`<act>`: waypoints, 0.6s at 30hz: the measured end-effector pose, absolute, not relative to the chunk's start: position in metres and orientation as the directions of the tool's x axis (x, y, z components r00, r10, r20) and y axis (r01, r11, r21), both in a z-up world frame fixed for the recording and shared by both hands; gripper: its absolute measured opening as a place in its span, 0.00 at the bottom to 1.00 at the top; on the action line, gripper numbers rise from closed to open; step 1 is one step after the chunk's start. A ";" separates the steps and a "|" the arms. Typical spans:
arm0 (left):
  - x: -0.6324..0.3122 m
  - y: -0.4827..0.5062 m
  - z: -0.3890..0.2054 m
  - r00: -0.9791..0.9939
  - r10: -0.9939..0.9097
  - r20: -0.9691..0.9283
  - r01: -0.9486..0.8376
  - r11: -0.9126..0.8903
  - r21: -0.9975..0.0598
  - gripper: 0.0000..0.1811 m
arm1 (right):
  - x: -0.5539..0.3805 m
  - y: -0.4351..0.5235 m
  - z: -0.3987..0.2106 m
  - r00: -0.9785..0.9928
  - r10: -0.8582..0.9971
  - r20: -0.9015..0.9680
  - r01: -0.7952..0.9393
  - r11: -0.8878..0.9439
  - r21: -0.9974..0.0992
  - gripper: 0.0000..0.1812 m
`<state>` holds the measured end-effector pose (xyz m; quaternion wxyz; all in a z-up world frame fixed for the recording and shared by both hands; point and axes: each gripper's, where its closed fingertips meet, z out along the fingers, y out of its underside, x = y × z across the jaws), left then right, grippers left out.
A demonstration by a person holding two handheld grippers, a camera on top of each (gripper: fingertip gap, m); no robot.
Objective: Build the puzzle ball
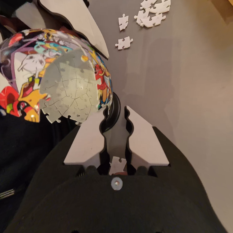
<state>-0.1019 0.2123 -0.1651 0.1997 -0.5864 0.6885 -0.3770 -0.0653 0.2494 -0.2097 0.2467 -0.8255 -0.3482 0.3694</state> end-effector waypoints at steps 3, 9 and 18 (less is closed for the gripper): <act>-0.102 0.212 -0.166 -0.230 -0.955 0.188 -0.654 0.008 -0.756 0.73 | -0.058 0.244 -0.217 0.506 0.773 -0.383 0.455 -0.616 -0.643 0.14; -0.104 0.211 -0.164 -0.226 -0.947 0.228 -0.655 -0.026 -0.755 0.73 | -0.058 0.234 -0.223 0.497 0.787 -0.365 0.500 -0.603 -0.621 0.15; -0.108 0.218 -0.164 -0.202 -0.947 0.249 -0.655 -0.058 -0.753 0.73 | -0.063 0.232 -0.225 0.503 0.790 -0.350 0.498 -0.596 -0.630 0.14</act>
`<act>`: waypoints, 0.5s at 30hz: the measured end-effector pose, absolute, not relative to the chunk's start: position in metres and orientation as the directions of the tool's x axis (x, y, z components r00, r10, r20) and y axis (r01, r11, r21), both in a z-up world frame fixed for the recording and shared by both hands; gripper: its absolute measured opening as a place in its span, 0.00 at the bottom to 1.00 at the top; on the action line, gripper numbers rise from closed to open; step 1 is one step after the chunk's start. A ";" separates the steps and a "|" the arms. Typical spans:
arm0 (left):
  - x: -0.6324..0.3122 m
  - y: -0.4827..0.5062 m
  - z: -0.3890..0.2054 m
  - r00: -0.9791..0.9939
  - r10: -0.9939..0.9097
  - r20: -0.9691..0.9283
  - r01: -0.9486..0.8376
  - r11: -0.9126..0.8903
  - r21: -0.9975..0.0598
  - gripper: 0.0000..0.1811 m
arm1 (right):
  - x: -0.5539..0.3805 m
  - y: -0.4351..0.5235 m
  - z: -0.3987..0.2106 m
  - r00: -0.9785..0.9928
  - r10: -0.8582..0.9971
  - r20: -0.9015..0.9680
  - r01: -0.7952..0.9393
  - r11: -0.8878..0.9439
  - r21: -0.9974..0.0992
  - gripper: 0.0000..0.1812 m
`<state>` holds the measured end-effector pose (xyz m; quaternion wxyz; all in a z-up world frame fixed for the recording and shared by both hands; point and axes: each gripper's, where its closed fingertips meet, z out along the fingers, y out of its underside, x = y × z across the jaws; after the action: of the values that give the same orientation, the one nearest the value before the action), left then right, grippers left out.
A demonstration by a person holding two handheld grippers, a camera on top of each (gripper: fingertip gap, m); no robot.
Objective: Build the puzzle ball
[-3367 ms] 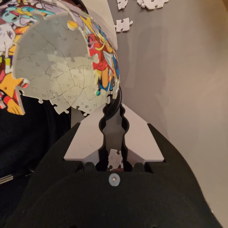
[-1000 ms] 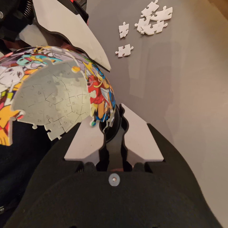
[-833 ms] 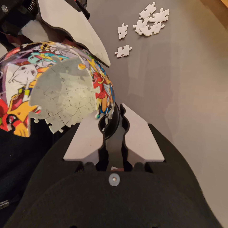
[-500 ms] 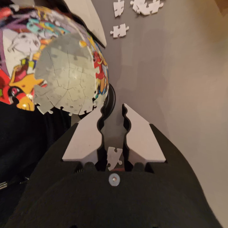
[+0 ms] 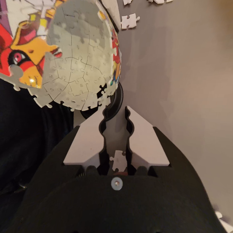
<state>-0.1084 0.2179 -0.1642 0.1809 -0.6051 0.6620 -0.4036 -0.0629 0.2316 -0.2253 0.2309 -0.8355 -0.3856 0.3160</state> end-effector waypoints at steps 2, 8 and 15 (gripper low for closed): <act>-0.110 0.219 -0.164 -0.195 -0.950 0.243 -0.658 -0.057 -0.751 0.73 | -0.067 0.233 -0.227 0.509 0.795 -0.331 0.509 -0.588 -0.628 0.16; -0.114 0.215 -0.165 -0.208 -0.947 0.246 -0.662 -0.049 -0.748 0.73 | -0.078 0.236 -0.230 0.522 0.815 -0.252 0.548 -0.547 -0.633 0.17; -0.118 0.215 -0.165 -0.209 -0.948 0.238 -0.660 -0.043 -0.750 0.73 | -0.079 0.235 -0.230 0.507 0.845 -0.172 0.583 -0.483 -0.653 0.12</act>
<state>-0.1184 0.2147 -0.1648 0.1808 -0.6023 0.6678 -0.3983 -0.0792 0.2348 -0.2302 0.2675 -0.8258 -0.4323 0.2442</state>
